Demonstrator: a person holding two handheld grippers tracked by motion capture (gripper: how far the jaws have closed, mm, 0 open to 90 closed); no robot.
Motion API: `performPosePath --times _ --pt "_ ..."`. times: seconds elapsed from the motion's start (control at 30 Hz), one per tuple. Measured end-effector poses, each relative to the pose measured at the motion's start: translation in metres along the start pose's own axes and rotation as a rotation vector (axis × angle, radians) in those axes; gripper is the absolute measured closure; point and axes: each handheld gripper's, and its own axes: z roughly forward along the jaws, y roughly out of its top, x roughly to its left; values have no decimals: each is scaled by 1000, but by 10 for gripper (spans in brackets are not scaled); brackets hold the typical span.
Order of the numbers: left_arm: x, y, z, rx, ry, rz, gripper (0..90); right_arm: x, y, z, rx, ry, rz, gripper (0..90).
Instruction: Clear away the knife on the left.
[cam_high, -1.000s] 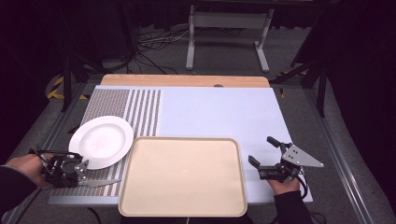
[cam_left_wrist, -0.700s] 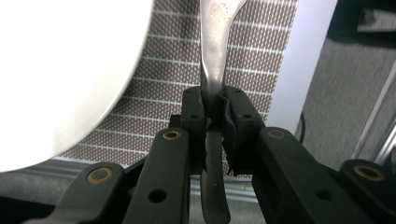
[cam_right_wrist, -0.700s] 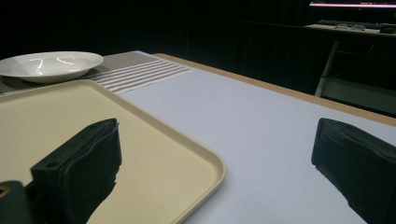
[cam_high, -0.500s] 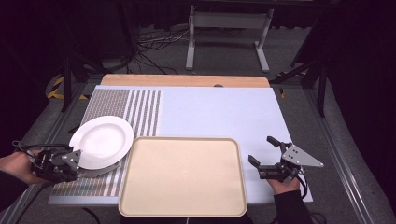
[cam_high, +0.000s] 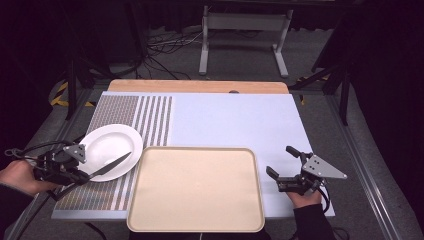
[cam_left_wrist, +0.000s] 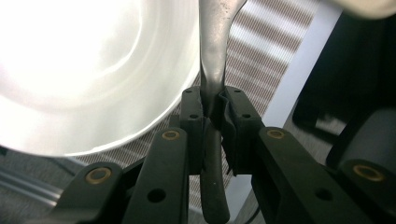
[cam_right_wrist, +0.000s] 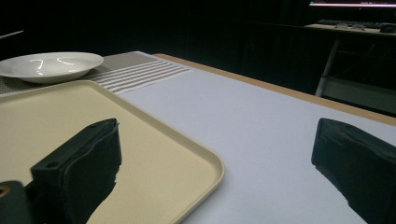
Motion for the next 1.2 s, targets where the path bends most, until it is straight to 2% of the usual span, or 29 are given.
performPosePath --times 0.07,0.17,0.27,0.3,0.37,0.53,0.57,0.7,0.9,0.97,1.0,1.17,1.2 --pt "-2 1 -2 -21 -5 -17 802 0 0 0 -1 2 -1 24" --pt "-3 3 -3 -55 -9 -63 802 0 0 0 -1 1 -2 24" --pt "-1 4 -9 -120 -16 -150 801 0 0 0 -1 2 0 24" --pt "-1 5 -10 -132 -32 -180 802 0 0 0 1 2 -2 24" --pt "-2 9 -12 -149 -39 -204 802 1 0 1 6 5 -3 24" --pt "-8 20 -13 -152 -42 -200 801 0 0 1 2 3 -3 24" --pt "-13 26 -12 -157 -58 -200 800 0 0 0 1 2 -2 24" --pt "-16 36 -11 -174 -70 -225 800 0 0 0 1 2 -1 24" --pt "-18 46 -9 -200 -101 -231 800 -1 0 -1 -1 3 1 24" --pt "-21 51 -6 -193 -107 -243 801 -1 0 -1 -4 5 0 24" --pt "-22 55 -3 -193 -100 -233 801 -1 0 -1 -4 6 0 24" --pt "-30 70 7 -193 -141 -253 801 0 1 -1 -6 6 1 24" --pt "-30 73 10 -197 -144 -234 801 0 1 -1 -6 7 1 24"
